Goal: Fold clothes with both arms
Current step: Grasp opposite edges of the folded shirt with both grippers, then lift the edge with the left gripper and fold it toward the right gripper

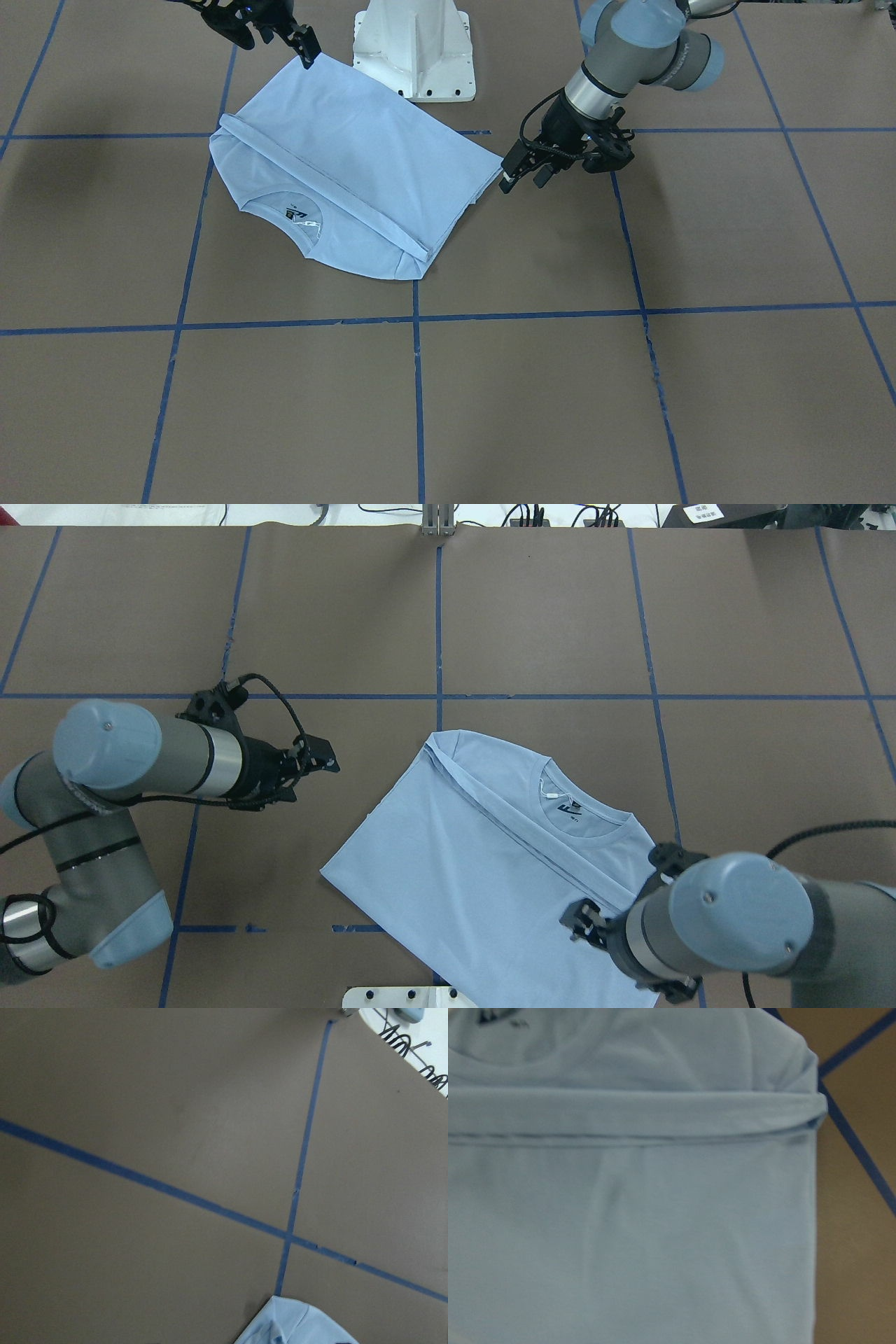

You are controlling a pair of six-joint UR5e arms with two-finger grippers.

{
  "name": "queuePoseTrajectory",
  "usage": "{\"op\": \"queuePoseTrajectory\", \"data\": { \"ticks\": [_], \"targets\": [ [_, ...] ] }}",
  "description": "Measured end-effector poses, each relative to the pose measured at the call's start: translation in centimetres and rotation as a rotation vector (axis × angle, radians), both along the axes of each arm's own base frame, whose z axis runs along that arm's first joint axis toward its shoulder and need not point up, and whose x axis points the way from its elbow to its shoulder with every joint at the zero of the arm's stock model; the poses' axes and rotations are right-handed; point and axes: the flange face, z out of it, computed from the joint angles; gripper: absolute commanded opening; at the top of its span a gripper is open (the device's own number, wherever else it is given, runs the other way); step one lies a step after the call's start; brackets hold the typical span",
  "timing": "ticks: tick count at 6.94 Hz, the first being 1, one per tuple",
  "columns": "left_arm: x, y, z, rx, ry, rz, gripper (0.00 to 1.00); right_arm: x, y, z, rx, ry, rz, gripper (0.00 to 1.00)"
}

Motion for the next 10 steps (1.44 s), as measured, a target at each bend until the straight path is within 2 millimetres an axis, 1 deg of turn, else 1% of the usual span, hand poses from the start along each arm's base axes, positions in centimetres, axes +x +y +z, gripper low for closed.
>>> {"op": "queuePoseTrajectory", "data": {
  "ticks": [1,2,3,5,6,7,8,9,10],
  "targets": [
    [2.4,2.6,0.8,-0.047,-0.033,0.017,0.73,0.0,-4.4,-1.3,0.022,-0.019,0.073,1.00],
    [4.2,4.6,1.4,-0.067,-0.055,0.025,0.71,0.3,-7.3,-2.1,0.058,-0.029,0.098,1.00],
    [5.2,5.7,1.7,-0.079,-0.065,0.028,0.70,0.3,-8.8,-2.3,0.090,-0.030,0.097,1.00],
    [6.3,7.1,2.4,-0.091,-0.080,0.046,0.67,-0.9,-10.0,-2.4,0.104,-0.019,0.097,1.00],
    [6.6,7.5,2.6,-0.093,-0.085,0.053,0.60,-1.2,-10.3,-2.2,0.104,-0.012,0.098,1.00],
    [6.7,7.7,2.7,-0.094,-0.086,0.056,0.37,-1.6,-10.5,-1.9,0.103,-0.003,0.099,1.00],
    [6.8,7.9,2.7,-0.095,-0.087,0.058,0.33,-1.7,-10.8,-1.7,0.102,0.003,0.102,1.00],
    [6.8,7.9,2.8,-0.095,-0.089,0.059,0.21,-1.7,-11.1,-1.6,0.101,0.007,0.107,1.00],
    [6.8,8.0,2.9,-0.096,-0.091,0.058,0.00,-1.8,-11.5,-1.4,0.099,0.013,0.113,1.00]
  ]
}}
